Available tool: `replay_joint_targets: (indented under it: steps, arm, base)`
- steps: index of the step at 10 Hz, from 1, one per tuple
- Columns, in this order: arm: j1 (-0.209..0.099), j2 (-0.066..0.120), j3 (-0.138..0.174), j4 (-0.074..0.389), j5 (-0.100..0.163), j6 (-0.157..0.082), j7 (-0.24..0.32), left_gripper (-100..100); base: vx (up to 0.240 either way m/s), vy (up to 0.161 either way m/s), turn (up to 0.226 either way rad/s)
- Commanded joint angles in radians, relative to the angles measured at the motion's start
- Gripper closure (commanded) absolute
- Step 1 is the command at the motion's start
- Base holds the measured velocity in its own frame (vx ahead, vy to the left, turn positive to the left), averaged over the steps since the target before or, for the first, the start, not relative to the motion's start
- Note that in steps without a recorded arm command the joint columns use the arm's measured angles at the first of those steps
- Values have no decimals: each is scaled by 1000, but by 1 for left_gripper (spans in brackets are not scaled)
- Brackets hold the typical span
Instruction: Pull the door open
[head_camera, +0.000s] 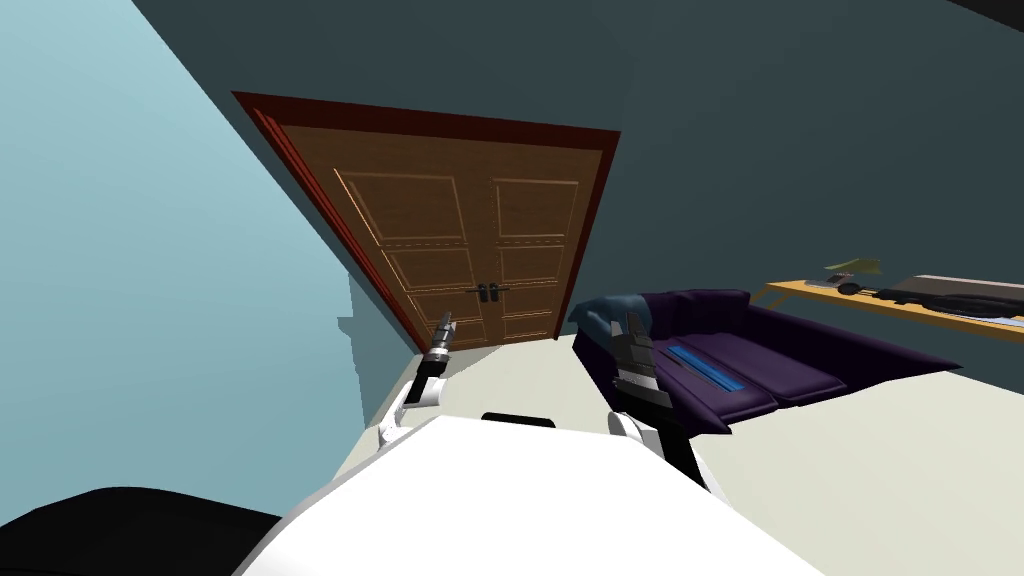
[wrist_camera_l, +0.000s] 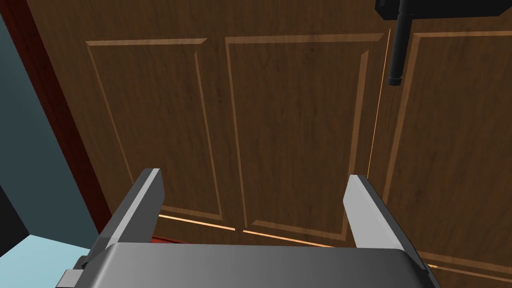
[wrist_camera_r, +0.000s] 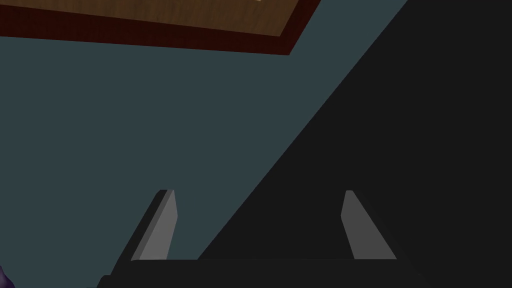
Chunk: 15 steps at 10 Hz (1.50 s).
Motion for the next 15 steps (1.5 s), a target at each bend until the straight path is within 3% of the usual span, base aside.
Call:
replay_joint_targets:
  steps: [1, 3, 5, 13, 15]
  arm:
    - [-10, 10, 8, 32, 8, 3, 9, -100]
    - [-24, 19, 17, 68, 16, 8, 18, -100]
    - [-50, 36, 33, 138, 33, 18, 35, -100]
    - [-99, 67, 64, 268, 63, 37, 66, -100]
    - [-120, 80, 77, 324, 76, 45, 79, -100]
  base:
    - [93, 4, -38]
    - [101, 0, -39]
    - [158, -3, -67]
    - [112, -1, -34]
    - [169, 9, -55]
